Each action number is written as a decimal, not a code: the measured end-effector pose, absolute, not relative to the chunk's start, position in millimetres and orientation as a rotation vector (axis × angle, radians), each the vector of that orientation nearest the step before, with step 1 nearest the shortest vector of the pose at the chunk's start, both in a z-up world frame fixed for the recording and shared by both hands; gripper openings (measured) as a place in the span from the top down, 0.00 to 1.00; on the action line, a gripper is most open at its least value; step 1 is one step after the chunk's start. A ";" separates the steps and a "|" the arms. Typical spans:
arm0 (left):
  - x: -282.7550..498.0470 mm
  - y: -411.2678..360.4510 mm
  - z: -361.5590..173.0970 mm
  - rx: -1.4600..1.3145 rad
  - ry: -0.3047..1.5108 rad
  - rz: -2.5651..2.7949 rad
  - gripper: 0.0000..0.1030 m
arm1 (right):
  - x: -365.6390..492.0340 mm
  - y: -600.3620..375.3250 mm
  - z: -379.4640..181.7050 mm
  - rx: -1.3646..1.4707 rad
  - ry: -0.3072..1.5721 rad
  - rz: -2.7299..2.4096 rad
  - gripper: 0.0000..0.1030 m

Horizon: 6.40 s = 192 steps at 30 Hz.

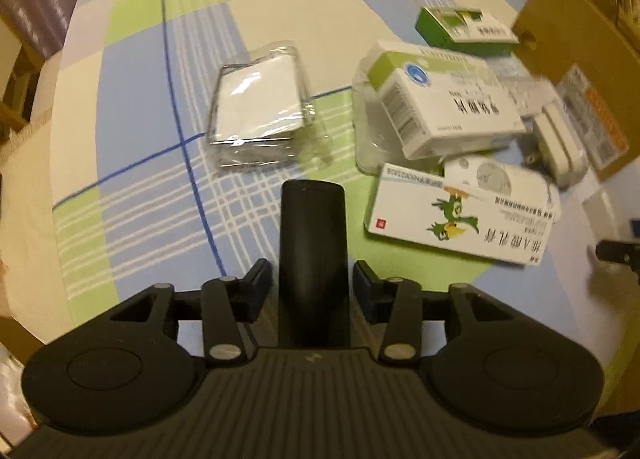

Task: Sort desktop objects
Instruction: 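Grasp the black remote with the left tool while the right tool grasps the clear plastic cup, then carry the remote with the left tool while the right tool carries the cup into the cardboard box, then lower and release the remote with the left tool while the right tool releases the cup, then withdraw both open tools from the box back toward the table items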

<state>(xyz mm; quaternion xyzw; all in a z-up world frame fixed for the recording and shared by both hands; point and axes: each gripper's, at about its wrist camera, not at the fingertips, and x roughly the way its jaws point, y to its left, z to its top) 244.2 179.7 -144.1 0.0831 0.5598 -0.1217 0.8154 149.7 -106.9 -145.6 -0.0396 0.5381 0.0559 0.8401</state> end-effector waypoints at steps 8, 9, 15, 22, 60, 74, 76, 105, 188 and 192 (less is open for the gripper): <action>221.6 183.3 -141.9 0.182 1.205 -0.285 0.68 | 132.8 -123.3 -141.3 0.010 1.161 0.140 0.51; 218.1 184.4 -140.9 0.174 1.206 -0.286 0.68 | 129.6 -125.8 -138.1 0.035 1.160 0.143 0.51; 198.6 199.0 -114.2 0.092 1.147 -0.282 0.68 | 120.2 -132.9 -117.4 0.088 1.119 0.175 0.51; 191.9 179.3 -71.1 0.072 1.048 -0.311 0.68 | 120.9 -144.3 -78.3 0.130 1.039 0.269 0.51; 310.9 -210.4 -25.6 0.010 0.937 -0.342 0.68 | 352.2 -392.0 -43.5 0.049 1.160 0.474 0.51; 332.9 -227.2 -98.0 -0.042 1.167 -0.205 0.68 | 362.0 -378.3 -120.5 -0.116 1.448 0.521 0.51; 332.0 -228.6 -100.0 -0.031 1.173 -0.190 0.68 | 361.5 -379.0 -121.4 -0.137 1.463 0.522 0.51; 322.2 -236.3 -97.7 0.016 1.240 -0.120 0.21 | 363.8 -398.3 -104.3 -0.193 1.526 0.480 0.19; 179.3 -49.3 4.0 -0.052 0.979 -0.179 0.04 | 206.6 -321.7 -14.5 0.236 1.079 0.235 0.13; 167.9 2.9 -21.5 -0.115 1.030 -0.075 0.04 | 207.9 -310.9 -22.3 0.240 1.104 0.220 0.13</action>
